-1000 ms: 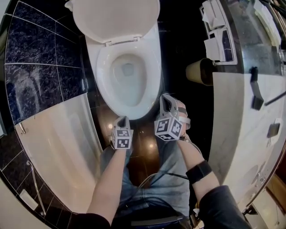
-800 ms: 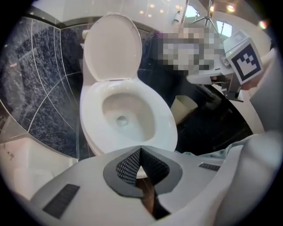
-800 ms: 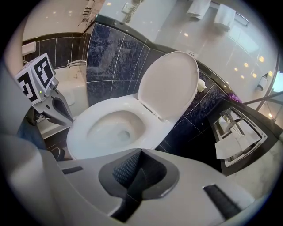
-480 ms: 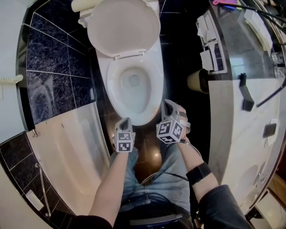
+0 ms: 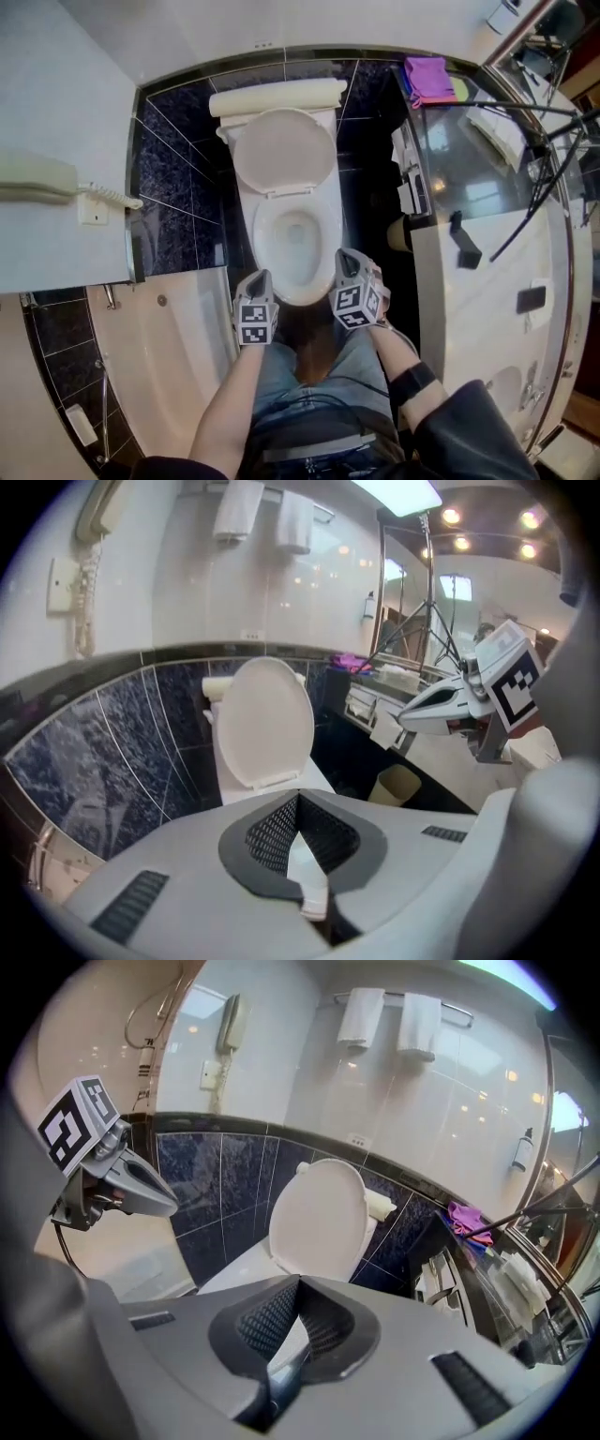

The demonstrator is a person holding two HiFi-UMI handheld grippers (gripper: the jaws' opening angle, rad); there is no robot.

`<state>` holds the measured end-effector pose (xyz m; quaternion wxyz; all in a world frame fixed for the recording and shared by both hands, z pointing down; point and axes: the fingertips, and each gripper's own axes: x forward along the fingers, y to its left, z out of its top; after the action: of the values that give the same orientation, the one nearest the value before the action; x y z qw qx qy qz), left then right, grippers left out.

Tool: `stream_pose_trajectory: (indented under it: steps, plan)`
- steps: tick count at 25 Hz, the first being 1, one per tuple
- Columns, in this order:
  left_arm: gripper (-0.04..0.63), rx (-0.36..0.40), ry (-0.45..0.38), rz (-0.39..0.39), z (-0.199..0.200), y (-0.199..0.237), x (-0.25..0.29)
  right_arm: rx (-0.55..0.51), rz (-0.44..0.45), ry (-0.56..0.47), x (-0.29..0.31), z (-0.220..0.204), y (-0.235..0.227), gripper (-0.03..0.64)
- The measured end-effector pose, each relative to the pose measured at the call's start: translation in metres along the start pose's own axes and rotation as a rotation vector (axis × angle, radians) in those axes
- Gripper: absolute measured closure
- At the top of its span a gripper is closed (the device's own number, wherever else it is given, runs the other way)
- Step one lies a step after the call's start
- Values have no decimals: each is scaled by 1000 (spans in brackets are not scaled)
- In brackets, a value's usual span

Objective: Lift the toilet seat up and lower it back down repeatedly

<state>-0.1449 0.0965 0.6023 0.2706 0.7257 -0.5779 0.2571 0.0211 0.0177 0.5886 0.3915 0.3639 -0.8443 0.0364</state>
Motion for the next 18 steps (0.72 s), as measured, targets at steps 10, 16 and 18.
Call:
stream_pose_trajectory:
  steps: [10,16,18]
  plan:
    - [601,29,-188,114,121,24,-97,71,13,-100,-68,74,-38,597]
    - [601,16,-254,127,152,19,-135,116,-10,-125,-98,92,-60,597]
    - [601,5,-266,118,155,15,-141,118,-9,-139,-103,90,-61,597]
